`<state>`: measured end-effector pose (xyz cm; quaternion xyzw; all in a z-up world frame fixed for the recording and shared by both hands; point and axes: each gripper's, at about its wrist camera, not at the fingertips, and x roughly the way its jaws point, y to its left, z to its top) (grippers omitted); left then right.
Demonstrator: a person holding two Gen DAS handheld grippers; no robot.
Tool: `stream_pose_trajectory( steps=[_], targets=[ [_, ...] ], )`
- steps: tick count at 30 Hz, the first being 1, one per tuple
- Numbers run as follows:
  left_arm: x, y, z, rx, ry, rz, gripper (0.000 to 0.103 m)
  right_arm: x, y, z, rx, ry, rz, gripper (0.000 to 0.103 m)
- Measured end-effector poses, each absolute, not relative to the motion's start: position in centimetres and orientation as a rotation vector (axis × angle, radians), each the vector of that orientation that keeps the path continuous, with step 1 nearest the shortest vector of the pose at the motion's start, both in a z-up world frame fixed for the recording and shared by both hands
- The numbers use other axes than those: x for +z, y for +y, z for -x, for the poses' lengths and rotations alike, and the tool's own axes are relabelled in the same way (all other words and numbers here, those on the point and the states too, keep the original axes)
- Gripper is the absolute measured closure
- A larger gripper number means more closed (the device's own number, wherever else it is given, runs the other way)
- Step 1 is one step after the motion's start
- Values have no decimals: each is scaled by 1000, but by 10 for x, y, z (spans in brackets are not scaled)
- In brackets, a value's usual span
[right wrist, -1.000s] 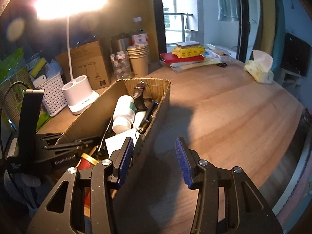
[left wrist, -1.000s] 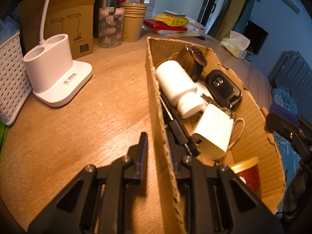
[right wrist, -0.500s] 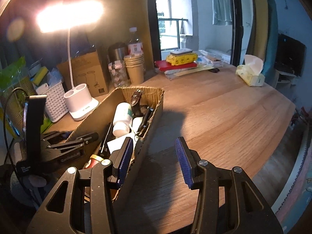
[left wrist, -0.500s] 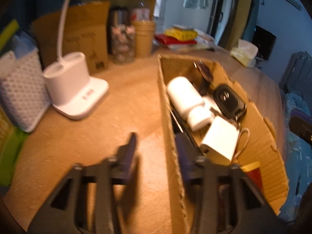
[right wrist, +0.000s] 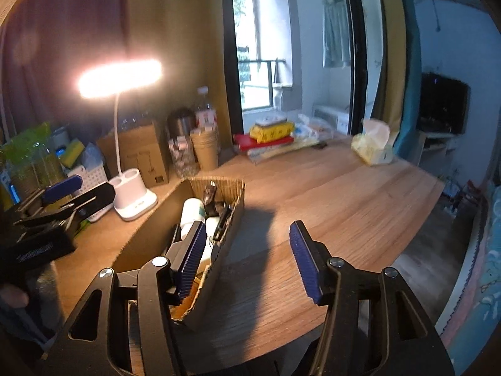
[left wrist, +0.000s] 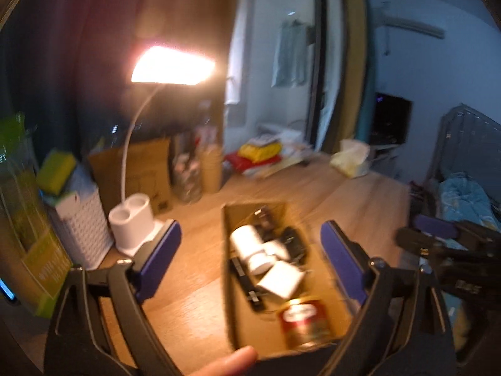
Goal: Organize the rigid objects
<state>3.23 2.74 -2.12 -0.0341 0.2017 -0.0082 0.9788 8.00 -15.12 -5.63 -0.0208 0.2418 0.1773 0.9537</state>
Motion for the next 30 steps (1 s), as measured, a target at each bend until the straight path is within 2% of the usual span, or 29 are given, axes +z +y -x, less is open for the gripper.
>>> stream_pose_trajectory(
  steps=[2, 13, 30],
  targets=[
    [-7, 20, -20, -41, 377, 66, 8, -46, -153, -69, 354, 461, 51, 39],
    [39, 19, 26, -62, 281, 76, 4, 0, -160, -23, 322, 330, 65, 35],
    [38, 14, 29, -80, 302, 62, 1, -2, -165, -23, 317, 349, 50, 34]
  ],
)
